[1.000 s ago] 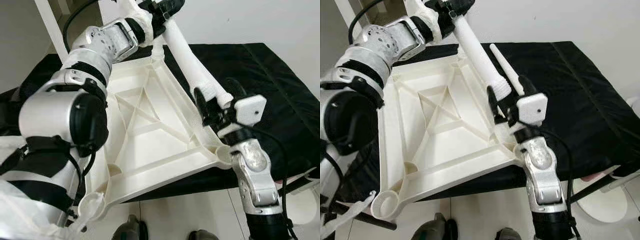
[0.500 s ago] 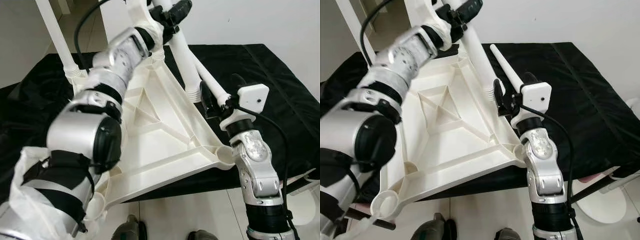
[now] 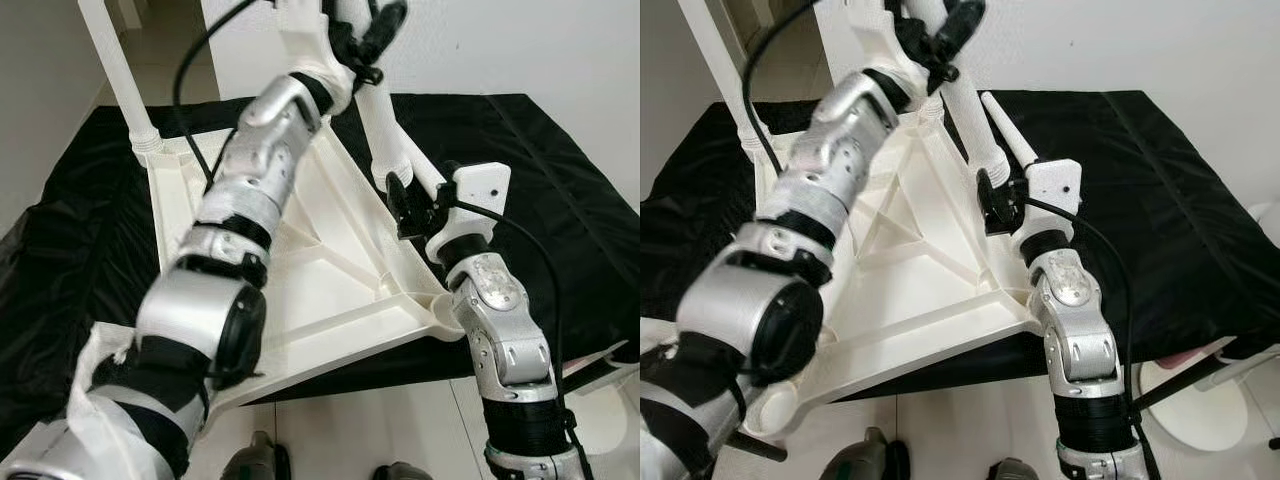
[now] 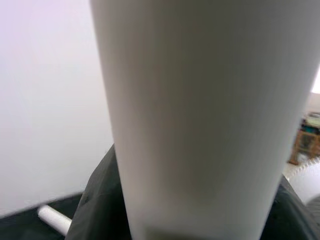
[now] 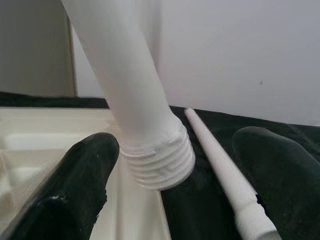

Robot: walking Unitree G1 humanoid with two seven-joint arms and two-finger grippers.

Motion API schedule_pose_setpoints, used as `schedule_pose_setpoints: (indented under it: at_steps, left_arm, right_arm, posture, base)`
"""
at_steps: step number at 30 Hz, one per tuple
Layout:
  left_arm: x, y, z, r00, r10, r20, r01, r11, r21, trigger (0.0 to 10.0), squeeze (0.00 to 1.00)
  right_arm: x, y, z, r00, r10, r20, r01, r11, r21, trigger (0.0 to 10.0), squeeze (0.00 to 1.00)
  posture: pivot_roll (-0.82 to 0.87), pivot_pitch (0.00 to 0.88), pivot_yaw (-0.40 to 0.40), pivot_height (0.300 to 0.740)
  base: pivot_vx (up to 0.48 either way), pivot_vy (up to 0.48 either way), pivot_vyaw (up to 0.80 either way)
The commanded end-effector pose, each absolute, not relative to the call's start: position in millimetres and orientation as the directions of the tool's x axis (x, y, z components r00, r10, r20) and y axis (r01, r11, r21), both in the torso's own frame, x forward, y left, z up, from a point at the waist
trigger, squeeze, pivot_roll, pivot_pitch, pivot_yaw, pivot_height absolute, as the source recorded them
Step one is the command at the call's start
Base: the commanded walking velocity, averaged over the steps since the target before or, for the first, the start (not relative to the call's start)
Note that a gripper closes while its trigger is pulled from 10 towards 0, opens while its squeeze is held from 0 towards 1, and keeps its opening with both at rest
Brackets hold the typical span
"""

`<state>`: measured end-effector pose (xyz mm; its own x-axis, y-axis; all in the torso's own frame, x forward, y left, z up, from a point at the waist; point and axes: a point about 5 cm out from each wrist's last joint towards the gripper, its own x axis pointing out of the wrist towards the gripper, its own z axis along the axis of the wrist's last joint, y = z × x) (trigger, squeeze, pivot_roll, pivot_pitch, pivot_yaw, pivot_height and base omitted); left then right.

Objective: Building children table

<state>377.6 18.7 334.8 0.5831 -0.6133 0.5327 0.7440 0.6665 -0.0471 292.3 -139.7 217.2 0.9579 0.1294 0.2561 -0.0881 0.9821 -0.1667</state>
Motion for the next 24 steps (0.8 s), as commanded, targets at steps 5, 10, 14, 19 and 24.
schedule_pose_setpoints:
  at_steps: [5, 10, 14, 19, 24]
  left_arm:
    - [363, 4, 325, 0.522, -0.668, 0.531, 0.748, 0.657, 0.091, 10.0, 0.0]
    - [358, -2, 314, 0.495, -0.699, 0.516, 0.751, 0.643, 0.151, 10.0, 0.0]
    - [351, -9, 292, 0.469, -0.749, 0.468, 0.752, 0.616, 0.233, 10.0, 0.0]
    - [345, -13, 291, 0.441, -0.765, 0.47, 0.781, 0.585, 0.22, 10.0, 0.0]
    - [341, -17, 298, 0.417, -0.767, 0.488, 0.799, 0.565, 0.205, 10.0, 0.0]
  right_arm:
    - [298, -141, 216, 0.963, 0.118, 0.243, -0.056, 0.967, -0.25, 10.0, 0.0]
    - [298, -137, 212, 0.963, 0.145, 0.225, -0.086, 0.964, -0.252, 10.0, 0.0]
    - [297, -131, 208, 0.964, 0.168, 0.204, -0.111, 0.958, -0.265, 10.0, 0.0]
    - [297, -130, 201, 0.968, 0.191, 0.16, -0.141, 0.95, -0.278, 10.0, 0.0]
    - [299, -131, 197, 0.969, 0.206, 0.138, -0.154, 0.936, -0.316, 10.0, 0.0]
  posture:
    - [0.0, 0.0, 0.01, 0.74]
    - [-0.01, 0.0, 0.014, 0.74]
    - [-0.01, 0.0, 0.018, 0.74]
    - [-0.02, 0.0, 0.021, 0.74]
    - [-0.02, 0.0, 0.021, 0.74]
  base:
    - [0.0, 0.0, 0.0]
    - [0.0, 0.0, 0.0]
    - [0.0, 0.0, 0.0]
    - [0.0, 0.0, 0.0]
    - [0.0, 0.0, 0.0]
